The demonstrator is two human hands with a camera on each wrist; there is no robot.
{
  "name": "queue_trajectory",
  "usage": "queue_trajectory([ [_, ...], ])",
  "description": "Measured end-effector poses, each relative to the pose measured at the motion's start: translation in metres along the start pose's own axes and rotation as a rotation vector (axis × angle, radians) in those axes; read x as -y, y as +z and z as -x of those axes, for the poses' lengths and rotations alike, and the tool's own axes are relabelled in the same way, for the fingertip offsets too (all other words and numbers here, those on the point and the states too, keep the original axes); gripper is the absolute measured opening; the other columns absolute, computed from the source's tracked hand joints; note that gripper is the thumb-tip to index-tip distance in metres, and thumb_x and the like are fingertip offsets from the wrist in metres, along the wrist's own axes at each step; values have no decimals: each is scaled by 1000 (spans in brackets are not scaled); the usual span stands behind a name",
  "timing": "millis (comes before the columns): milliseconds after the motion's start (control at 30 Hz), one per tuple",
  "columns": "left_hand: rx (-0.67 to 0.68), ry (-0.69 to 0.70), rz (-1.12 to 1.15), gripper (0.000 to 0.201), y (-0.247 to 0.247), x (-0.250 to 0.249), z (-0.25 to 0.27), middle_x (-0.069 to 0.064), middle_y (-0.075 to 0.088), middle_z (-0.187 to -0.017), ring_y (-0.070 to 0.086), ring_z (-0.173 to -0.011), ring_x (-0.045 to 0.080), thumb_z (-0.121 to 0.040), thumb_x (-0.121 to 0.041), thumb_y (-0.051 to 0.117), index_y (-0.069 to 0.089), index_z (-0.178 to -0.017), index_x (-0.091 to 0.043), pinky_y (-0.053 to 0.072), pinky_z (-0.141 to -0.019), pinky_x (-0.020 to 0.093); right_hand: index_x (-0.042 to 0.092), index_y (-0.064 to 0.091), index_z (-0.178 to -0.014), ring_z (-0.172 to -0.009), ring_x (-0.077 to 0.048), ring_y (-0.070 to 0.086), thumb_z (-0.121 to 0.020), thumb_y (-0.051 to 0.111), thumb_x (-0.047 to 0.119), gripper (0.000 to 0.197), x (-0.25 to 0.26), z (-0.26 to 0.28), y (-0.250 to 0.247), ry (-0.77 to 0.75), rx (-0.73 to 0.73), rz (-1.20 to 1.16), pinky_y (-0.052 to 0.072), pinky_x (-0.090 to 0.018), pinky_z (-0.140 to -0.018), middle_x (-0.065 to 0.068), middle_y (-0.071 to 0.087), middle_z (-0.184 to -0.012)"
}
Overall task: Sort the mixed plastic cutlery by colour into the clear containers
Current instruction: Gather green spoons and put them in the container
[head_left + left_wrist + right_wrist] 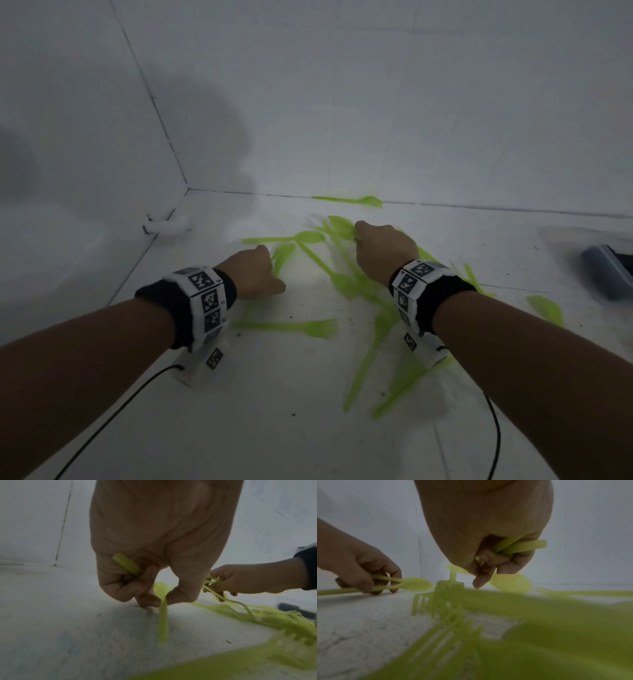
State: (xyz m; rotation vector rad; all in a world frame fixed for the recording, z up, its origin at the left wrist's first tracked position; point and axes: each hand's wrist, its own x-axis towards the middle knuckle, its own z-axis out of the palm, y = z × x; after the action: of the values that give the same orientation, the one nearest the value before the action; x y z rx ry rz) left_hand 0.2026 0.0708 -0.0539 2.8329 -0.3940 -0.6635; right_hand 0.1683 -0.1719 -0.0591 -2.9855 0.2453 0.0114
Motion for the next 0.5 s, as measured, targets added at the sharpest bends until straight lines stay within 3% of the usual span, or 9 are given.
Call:
queue_trajectory([
  [33, -11, 20, -1, 24, -2, -1, -3, 4, 53, -92, 50, -76, 19, -93, -32, 63, 52, -96, -11, 39, -65, 32, 16, 46, -109, -60, -22, 46, -100, 41, 19, 11, 0, 0, -3, 4, -24, -12, 29, -28, -51, -1, 47, -73],
  [67, -28, 36, 9, 25, -4, -1, -6, 4, 46, -80, 42, -66, 18, -94, -29, 60, 46, -82, -13, 31, -59, 31, 15, 45, -105, -59, -21, 44, -99, 41, 21, 10, 0, 0, -6, 14, -43, -43, 31, -28, -52, -2, 48, -74],
  [133, -74, 82, 16, 32, -8, 0, -10, 3, 40, -73, 37, -62, 18, -96, -28, 55, 38, -74, -14, 26, -56, 31, 14, 45, -96, -61, -21, 46, -98, 43, 29, 16, -1, 0, -11, 50, -79, -145, 34, -31, -56, -2, 51, -75],
  [233, -157, 148, 86, 26, -11, 3, -18, 5, 50, -79, 46, -70, 22, -101, -29, 47, 40, -81, -14, 32, -61, 34, 16, 45, -95, -68, -26, 52, -97, 46, 31, 16, -5, -1, -11, 90, -111, -281, 39, -33, -61, 1, 52, -74],
  [300, -218, 195, 119, 20, -11, 6, -25, 9, 56, -80, 51, -71, 26, -101, -30, 45, 42, -89, -14, 35, -61, 34, 15, 45, -111, -70, -30, 55, -98, 47, 22, 16, -9, 0, -6, 84, -99, -326, 39, -35, -62, -1, 52, -73],
  [400, -339, 247, -33, 21, -13, 7, -37, 8, 59, -86, 56, -83, 31, -97, -36, 53, 50, -105, -17, 40, -69, 36, 14, 31, -142, -65, -28, 57, -96, 46, 16, 48, -12, 0, 0, 140, -101, -441, 42, -36, -62, -6, 60, -73],
  [500, -311, 247, -220, 31, -15, 9, -52, 11, 65, -106, 53, -103, 33, -98, -37, 54, 54, -123, -18, 41, -86, 39, 12, 26, -152, -86, -33, 64, -98, 46, 18, 58, -13, -3, 0, 181, -28, -485, 52, -40, -76, -14, 68, -95],
])
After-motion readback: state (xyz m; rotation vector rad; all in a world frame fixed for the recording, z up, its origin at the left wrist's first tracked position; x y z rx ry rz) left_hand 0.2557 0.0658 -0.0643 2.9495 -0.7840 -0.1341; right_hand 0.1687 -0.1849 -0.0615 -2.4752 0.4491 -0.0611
